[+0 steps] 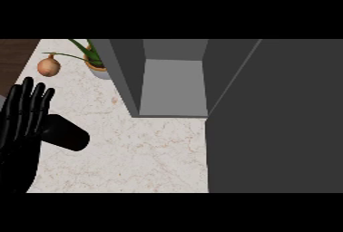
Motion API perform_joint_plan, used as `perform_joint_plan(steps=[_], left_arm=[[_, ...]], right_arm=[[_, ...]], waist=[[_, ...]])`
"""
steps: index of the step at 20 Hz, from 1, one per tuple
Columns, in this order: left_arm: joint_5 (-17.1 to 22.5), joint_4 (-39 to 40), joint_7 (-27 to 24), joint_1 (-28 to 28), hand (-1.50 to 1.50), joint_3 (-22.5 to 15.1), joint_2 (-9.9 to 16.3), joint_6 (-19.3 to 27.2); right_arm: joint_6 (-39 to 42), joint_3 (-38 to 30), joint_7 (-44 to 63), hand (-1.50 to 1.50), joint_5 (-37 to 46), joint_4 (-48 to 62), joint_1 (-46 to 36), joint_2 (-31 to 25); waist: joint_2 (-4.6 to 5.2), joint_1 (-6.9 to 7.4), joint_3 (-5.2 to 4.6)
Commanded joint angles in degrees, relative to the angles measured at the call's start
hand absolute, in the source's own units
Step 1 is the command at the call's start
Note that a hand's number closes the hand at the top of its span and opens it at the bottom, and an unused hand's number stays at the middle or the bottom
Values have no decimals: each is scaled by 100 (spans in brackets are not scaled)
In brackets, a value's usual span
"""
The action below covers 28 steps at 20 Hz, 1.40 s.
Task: Pick up the wine, place it into the cabinet and close the cabinet
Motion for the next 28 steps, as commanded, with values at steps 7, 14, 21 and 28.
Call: perform_joint_plan(steps=[7, 14, 21, 28], left_arm=[[2713, 898, 430, 160, -150, 888, 40, -954], [4716, 262, 2023, -110, -150, 2086, 1048, -876], [5644, -127, 2885, -110, -150, 2789, 1529, -365], [6236, -791, 3478, 30, -150, 3295, 1785, 155]], right_arm=[[996, 876, 511, -150, -857, -495, 679, -118], [1071, 902, 1789, -150, -1723, -2071, 1240, -490], [955, 679, 2362, -150, -2148, -2866, 1460, -630], [850, 1146, 2447, -150, -1929, -3268, 1846, -487]], waist=[[-60, 75, 353], [-97, 79, 371], [-74, 57, 374], [-93, 45, 374]])
